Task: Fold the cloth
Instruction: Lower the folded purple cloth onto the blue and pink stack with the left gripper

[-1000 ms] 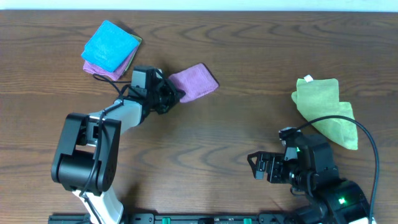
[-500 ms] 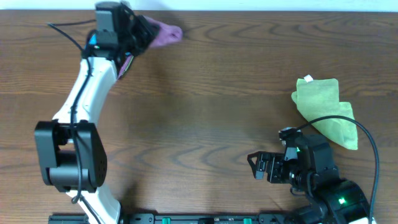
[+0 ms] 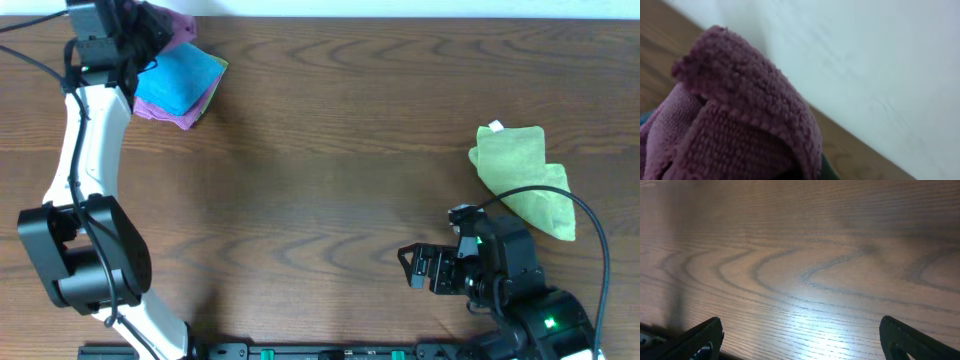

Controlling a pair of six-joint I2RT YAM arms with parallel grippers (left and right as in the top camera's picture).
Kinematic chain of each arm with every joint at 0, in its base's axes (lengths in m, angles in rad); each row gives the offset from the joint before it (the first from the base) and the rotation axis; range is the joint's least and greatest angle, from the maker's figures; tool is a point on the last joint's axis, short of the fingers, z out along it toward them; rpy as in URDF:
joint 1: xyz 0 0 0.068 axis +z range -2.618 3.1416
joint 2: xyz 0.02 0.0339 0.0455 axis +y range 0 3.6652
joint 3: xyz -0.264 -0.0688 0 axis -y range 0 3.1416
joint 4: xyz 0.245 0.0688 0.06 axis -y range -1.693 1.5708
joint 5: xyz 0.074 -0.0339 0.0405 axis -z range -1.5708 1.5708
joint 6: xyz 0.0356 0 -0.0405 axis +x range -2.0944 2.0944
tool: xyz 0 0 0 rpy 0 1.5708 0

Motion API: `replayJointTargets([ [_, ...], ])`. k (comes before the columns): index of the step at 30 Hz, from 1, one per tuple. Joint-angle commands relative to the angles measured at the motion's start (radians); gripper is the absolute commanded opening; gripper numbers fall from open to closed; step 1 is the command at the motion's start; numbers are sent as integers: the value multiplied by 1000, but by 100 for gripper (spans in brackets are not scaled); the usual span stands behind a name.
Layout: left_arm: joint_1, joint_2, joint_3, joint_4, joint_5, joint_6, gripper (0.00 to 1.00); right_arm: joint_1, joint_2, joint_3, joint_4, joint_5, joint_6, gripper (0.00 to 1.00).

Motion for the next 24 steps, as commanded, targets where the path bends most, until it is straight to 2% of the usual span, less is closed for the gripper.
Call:
replayJointTargets([
  [1, 4, -2, 24, 23, -32, 53, 6, -7, -4, -7, -1, -5, 14, 99],
  [15, 4, 124, 32, 56, -4, 89, 6, -7, -4, -7, -1, -5, 14, 99],
  [21, 5, 140, 32, -27, -9, 108, 6, -7, -4, -7, -1, -5, 14, 99],
  [24, 5, 140, 32, -79, -8, 108, 12, -7, -4, -7, -1, -5, 14, 99],
])
